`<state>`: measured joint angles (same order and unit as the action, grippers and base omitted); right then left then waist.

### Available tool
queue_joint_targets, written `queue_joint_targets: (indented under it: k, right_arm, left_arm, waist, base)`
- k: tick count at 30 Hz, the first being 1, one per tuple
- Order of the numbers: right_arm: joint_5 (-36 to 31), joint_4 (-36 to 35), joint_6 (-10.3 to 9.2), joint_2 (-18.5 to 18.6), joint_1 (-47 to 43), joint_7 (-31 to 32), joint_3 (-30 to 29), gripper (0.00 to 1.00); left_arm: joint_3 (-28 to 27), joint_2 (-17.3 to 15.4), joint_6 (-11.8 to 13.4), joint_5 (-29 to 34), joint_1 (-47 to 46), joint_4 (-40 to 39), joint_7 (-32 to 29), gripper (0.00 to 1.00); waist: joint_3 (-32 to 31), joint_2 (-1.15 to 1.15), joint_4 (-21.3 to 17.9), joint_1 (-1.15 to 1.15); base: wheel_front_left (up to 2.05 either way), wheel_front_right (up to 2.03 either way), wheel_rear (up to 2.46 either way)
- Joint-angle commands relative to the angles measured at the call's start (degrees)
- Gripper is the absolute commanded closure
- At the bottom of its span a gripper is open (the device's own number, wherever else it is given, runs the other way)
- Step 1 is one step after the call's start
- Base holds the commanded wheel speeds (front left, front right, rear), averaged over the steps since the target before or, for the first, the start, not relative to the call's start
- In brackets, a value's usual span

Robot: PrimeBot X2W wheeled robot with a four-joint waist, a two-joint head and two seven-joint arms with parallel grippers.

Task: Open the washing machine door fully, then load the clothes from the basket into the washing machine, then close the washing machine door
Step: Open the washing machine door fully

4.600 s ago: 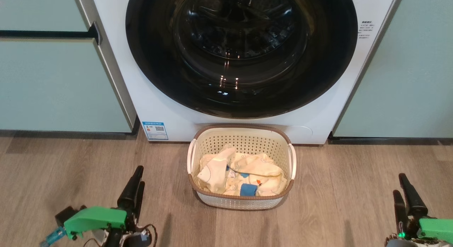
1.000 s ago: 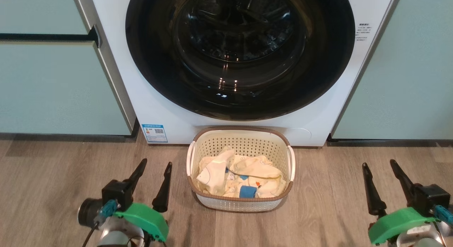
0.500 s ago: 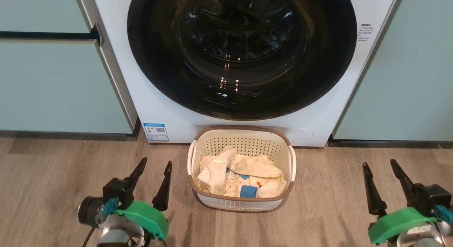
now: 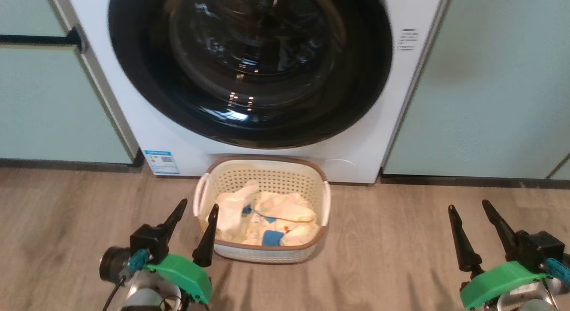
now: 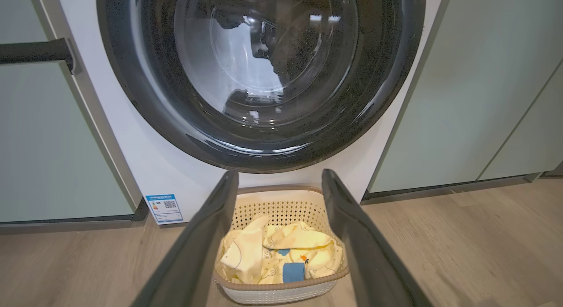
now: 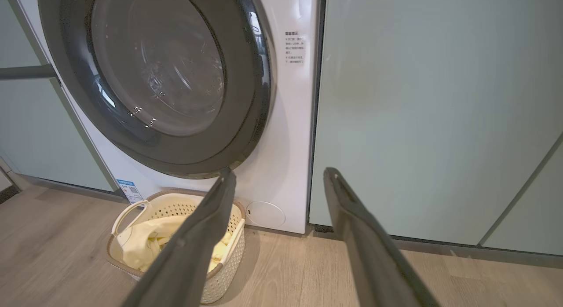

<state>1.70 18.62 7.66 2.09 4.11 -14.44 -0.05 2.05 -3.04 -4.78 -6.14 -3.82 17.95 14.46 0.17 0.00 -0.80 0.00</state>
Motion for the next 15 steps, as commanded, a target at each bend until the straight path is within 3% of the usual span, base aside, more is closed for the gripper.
queue_joint_targets:
  k: [1, 8, 15]
  right_arm:
    - [0.38, -2.00, -0.17, 0.79, 2.91, -0.56, 0.93, 0.00]
    - [0.55, -2.11, -0.17, 0.79, 2.95, -0.56, 0.88, 0.00]
    - [0.64, -2.16, -0.17, 0.79, 3.05, -0.56, 0.75, 0.00]
  left_arm:
    - [-1.69, -0.70, 0.25, 0.45, -3.23, -1.56, 0.54, 0.00]
    - [-1.88, -0.64, 0.18, 0.01, -3.41, -2.60, 0.54, 0.00]
    - [-1.97, -0.56, 0.14, -0.20, -3.30, -2.84, 0.54, 0.00]
  waist:
    - [0.04, 0.00, -0.05, 0.00]
    - [0.21, 0.00, -0.15, 0.00]
    - [0.23, 0.00, -0.21, 0.00]
  base:
    - [1.23, 1.23, -2.46]
    - [1.17, 1.17, -2.34]
    - [0.73, 0.73, -1.46]
